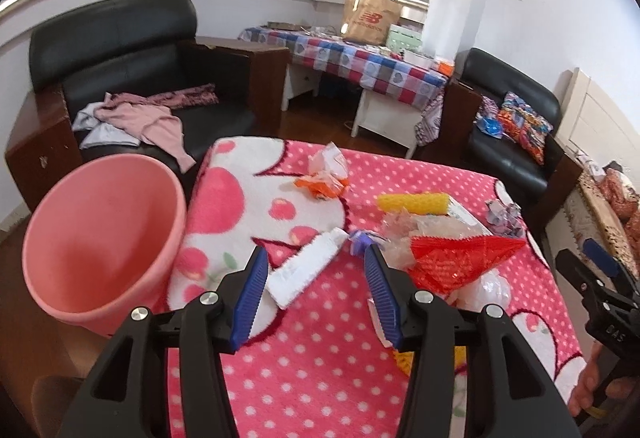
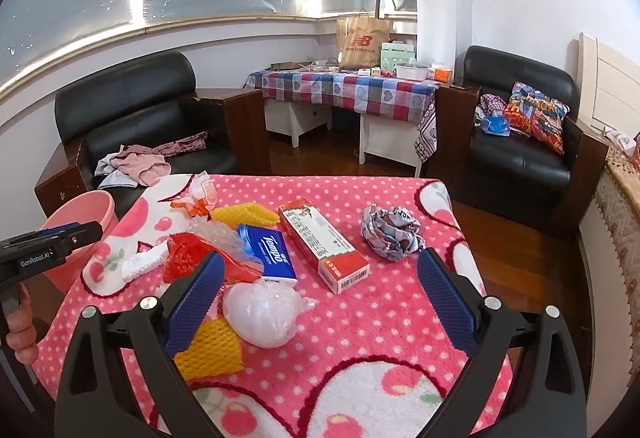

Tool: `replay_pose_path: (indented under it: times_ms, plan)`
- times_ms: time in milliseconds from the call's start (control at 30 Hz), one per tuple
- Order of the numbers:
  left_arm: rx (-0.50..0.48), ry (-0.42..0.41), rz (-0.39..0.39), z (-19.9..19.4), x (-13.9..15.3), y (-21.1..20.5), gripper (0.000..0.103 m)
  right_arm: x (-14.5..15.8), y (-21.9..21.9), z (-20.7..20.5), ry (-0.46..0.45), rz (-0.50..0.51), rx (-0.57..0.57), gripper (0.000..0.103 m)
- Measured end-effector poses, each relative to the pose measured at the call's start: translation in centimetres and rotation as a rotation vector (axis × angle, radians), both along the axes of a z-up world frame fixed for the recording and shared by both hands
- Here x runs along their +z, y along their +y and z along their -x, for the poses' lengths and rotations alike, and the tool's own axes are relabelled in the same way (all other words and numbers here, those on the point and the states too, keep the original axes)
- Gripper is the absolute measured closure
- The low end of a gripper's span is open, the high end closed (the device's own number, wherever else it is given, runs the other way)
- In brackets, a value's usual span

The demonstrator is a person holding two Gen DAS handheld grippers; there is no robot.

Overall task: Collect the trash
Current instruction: 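Grasp the clear bag with orange item in left tool while right grasps white plastic bag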

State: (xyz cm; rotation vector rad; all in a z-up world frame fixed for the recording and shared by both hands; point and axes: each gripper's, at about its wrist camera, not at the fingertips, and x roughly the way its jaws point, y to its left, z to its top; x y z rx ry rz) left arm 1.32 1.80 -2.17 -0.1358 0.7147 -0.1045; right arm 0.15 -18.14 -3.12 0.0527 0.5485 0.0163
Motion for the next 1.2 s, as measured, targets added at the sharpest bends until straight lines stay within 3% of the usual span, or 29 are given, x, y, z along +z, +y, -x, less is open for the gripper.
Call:
replay_pose_path:
  times_ms: [233,400,800,1200]
  plan:
    - [-0.119,-0.007,0.067,0.7,-0.2,-1.2,0.053,-1.2,-1.0,0.4,0.027,-0.012,0.008,0.006]
    - [-0.214,-0.031,0.035,0.9,0.1,-3.5,0.053,-1.9,-1.4,0.5,0.052,-0.026,0.013,0.012]
    - [-0.118,-0.005,-0.038,-8.2,-0.6,-2.0,0.053,-3.3,-0.8,-0.2,0.122,-0.095,0.085,0.031]
    - [-0.051,0.123,-0.028,-16.6,-5.0,-0.7,0.046,-4.6,-0.8,-1.5,0.169,-0.117,0.104,0.033]
